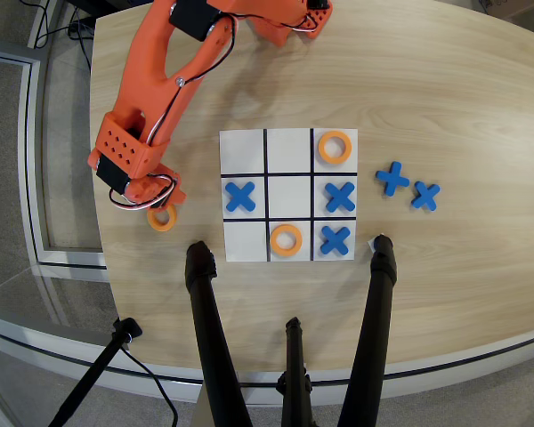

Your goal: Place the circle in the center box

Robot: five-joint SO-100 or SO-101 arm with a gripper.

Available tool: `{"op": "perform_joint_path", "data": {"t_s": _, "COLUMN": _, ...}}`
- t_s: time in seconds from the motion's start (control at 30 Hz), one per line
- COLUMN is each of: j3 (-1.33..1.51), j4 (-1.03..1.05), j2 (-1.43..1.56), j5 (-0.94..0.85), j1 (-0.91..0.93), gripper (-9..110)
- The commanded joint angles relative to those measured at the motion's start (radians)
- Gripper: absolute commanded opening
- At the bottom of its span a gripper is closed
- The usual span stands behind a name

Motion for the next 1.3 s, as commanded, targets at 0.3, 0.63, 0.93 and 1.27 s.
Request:
{"op": "perform_joint_path", "data": {"t_s": 0.3, "j3": -0.040, "j4": -0.015, "j2": -0.043, "j5": -0.002, "j1": -0.006, "gripper": 20}}
{"op": "perform_joint_path", "data": {"t_s": 0.63, "j3": -0.028, "j4": 0.097, "j2": -0.046, "j5": -0.009, "j1": 0.002, "gripper": 20}}
{"op": "perform_joint_path", "data": {"t_s": 0.93, "j3": -0.006, "j4": 0.210, "j2": 0.002, "j5": -0.009, "j1": -0.005, "gripper": 20}}
{"op": "perform_joint_path", "data": {"t_s": 1.27, "j3": 0.235, "j4": 0.153, "j2": 0.187, "j5": -0.049, "j1": 0.005, "gripper": 20}}
